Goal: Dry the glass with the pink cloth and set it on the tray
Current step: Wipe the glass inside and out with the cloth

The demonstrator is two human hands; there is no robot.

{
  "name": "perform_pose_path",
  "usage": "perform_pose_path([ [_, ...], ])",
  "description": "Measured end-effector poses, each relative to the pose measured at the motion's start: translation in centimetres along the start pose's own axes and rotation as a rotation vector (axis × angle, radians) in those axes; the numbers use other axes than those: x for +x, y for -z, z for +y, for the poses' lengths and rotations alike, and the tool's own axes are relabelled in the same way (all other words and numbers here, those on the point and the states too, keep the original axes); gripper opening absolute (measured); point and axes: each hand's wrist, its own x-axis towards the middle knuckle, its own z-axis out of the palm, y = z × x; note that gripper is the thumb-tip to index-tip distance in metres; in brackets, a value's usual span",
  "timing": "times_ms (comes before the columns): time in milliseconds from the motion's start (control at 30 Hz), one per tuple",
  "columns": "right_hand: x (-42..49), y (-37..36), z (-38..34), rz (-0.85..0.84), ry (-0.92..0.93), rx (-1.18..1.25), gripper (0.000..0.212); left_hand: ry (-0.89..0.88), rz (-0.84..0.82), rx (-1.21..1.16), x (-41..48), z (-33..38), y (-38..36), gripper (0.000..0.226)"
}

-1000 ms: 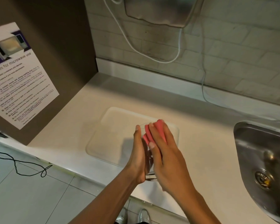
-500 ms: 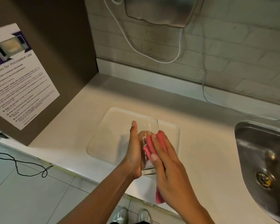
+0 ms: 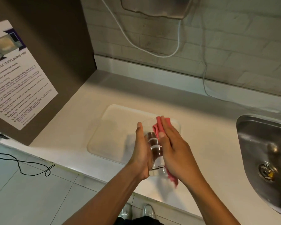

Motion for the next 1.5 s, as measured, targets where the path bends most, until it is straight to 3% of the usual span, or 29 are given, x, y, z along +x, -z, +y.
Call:
perform_pose_path([
  [133, -2.6, -2.0, -0.3, -0.033, 0.19, -0.234, 0.053, -0.013, 0.063, 0.057, 0.6, 2.0, 0.4, 0.094],
  [267, -3.5, -1.5, 0.6, -0.015, 0.104, -0.053, 0.049, -0.024, 0.181, 0.077, 1.1, 2.6, 0.6, 0.095],
  [367, -0.4, -0.2, -0.2, 0.005, 0.003, -0.007, 0.045, -0.009, 0.092, 0.0, 1.0, 1.0, 0.1, 0.086],
  [467, -0.8, -0.7, -0.8, -0.017, 0.117, -0.079, 0.046, -0.008, 0.019, -0.029, 1.2, 1.1, 0.4, 0.086],
  [567, -3.8, -1.5, 0.5, -0.063, 0.16, -0.081, 0.048, 0.008, 0.073, -0.007, 1.7, 1.9, 1.2, 0.095],
  [733, -0.8, 0.4, 0.2, -0.031, -0.068, 0.131, 0.042, 0.054, 0.042, -0.084, 1.0, 0.8, -0.1, 0.092],
  [900, -2.9, -0.4, 0.1, -0.029, 0.148, 0.009, 0.044, -0.016, 0.096, -0.023, 1.5, 2.7, 0.2, 0.09],
  [1067, -1.5, 0.5, 0.9, -0.032, -0.021, 0.131, 0.042, 0.085, 0.03, -0.047, 1.1, 1.0, -0.3, 0.095],
  [1233, -1.4, 0.0, 0.1, -0.054, 0.131, -0.001, 0.044, 0.08, 0.055, -0.047, 1.6, 1.1, 0.2, 0.095],
  [1367, -3.1, -0.7, 0.9, -0.087, 0.145, 0.009, 0.047, 0.062, 0.132, 0.045, 2.5, 2.7, 1.2, 0.096],
  [1500, -0.6, 0.4, 0.7, -0.053, 0.092, 0.092, 0.042, 0.152, 0.022, -0.021, 1.5, 1.5, -0.1, 0.099],
])
